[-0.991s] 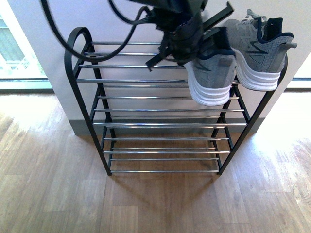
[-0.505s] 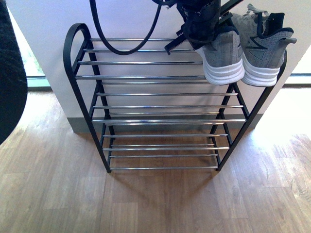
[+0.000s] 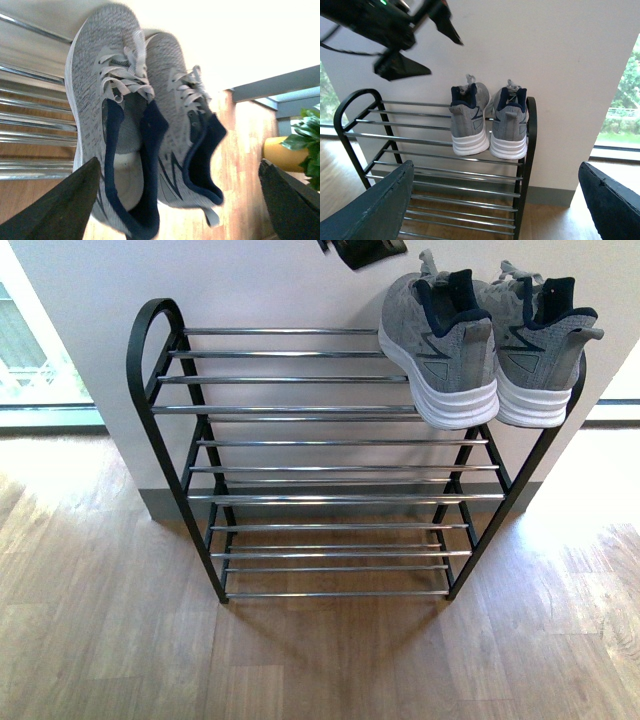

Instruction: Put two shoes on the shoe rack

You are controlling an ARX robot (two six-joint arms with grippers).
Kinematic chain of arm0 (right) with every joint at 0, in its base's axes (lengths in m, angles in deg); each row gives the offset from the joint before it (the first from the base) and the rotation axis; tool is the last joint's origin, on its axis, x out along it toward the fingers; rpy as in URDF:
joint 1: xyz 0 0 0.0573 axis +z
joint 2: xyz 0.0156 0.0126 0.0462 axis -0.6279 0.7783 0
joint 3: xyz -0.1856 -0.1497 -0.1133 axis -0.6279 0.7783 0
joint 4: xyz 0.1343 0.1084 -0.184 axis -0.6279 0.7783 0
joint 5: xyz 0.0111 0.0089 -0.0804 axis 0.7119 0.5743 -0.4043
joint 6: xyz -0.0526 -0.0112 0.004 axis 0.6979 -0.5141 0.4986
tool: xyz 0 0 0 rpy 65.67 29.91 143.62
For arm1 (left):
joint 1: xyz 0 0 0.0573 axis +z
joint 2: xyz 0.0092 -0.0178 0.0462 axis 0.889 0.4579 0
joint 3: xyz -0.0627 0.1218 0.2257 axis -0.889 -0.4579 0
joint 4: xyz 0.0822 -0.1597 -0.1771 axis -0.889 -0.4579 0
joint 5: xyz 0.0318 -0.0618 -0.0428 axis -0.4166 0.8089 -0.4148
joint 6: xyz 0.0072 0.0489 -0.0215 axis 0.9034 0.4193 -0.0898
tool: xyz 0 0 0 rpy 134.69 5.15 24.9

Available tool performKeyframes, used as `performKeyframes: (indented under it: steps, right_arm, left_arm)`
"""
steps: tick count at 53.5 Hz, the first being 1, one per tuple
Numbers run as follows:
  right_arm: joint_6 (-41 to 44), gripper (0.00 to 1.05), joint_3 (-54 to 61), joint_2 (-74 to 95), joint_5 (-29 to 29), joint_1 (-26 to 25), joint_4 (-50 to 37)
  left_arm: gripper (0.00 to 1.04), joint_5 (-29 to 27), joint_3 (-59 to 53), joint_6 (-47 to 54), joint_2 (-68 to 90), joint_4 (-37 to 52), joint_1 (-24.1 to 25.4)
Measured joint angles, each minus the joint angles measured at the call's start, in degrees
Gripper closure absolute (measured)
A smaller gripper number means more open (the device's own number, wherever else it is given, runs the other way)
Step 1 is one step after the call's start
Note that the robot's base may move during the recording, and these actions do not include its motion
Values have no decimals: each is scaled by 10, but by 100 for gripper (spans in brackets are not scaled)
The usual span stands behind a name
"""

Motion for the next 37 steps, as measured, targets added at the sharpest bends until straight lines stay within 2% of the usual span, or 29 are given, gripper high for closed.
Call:
performKeyframes:
  steps: [9, 11, 14, 19, 21, 22, 25, 29, 32, 37]
  right_arm:
    - [0, 9, 0, 0, 0, 0, 0]
    - [0, 9, 0, 0, 0, 0, 0]
    - [0, 9, 0, 0, 0, 0, 0]
    - [0, 9, 0, 0, 0, 0, 0]
    - [0, 9, 0, 0, 0, 0, 0]
    - [0, 9, 0, 0, 0, 0, 0]
    - [0, 9, 0, 0, 0, 0, 0]
    - [0, 9, 0, 0, 0, 0, 0]
    - [0, 9, 0, 0, 0, 0, 0]
    - [0, 9, 0, 0, 0, 0, 0]
  left_arm:
    - [9, -92, -160, 61, -162, -21, 23]
    - [9, -129, -211, 89, -199, -16, 33]
    - [9, -233, -305, 156, -274, 22, 53]
    - [9, -308, -391, 222, -351, 38, 79]
    - [10, -333, -436, 260, -388, 75, 92]
    - [13, -325, -458, 287, -402, 108, 99]
    - [24, -268, -552, 368, -453, 280, 124]
    - [38, -233, -650, 428, -496, 430, 144]
    - [51, -210, -716, 457, -525, 493, 160]
    - [65, -190, -774, 472, -555, 515, 177]
